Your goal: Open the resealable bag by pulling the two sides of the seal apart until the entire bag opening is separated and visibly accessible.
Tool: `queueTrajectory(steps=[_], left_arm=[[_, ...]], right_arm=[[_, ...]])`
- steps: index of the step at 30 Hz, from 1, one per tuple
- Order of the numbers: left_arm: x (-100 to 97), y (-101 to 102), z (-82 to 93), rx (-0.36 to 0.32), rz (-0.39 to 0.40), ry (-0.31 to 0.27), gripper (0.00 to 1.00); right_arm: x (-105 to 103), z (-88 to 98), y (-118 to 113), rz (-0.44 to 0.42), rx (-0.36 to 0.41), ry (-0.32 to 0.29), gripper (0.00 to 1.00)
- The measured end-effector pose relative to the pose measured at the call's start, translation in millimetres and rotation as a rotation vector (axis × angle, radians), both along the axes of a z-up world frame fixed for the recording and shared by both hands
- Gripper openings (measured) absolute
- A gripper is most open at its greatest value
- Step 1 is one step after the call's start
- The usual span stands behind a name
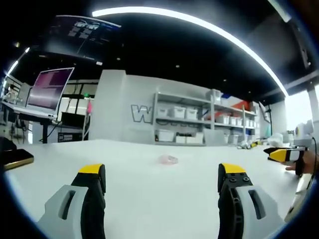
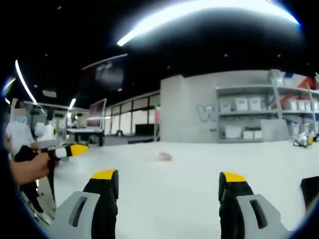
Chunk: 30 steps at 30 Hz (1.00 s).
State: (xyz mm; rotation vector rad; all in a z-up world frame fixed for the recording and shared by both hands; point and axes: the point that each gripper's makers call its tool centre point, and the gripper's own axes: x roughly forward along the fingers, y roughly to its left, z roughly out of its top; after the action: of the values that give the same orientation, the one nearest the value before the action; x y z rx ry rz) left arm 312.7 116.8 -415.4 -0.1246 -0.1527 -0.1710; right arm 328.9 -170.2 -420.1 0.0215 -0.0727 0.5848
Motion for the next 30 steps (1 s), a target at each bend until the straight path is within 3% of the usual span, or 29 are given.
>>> queueTrajectory(steps=[9, 30], left_arm=[[3.8, 1.0, -4.6, 0.027, -0.001, 0.016, 0.92], [2.9, 3.4, -3.5, 0.012, -0.005, 0.001, 0.92]], right_arm=[[0.4, 0.3, -1.4, -0.004, 0.007, 0.002, 0.83], [0.0, -0.9, -1.6, -0.008, 0.003, 0.007, 0.83]])
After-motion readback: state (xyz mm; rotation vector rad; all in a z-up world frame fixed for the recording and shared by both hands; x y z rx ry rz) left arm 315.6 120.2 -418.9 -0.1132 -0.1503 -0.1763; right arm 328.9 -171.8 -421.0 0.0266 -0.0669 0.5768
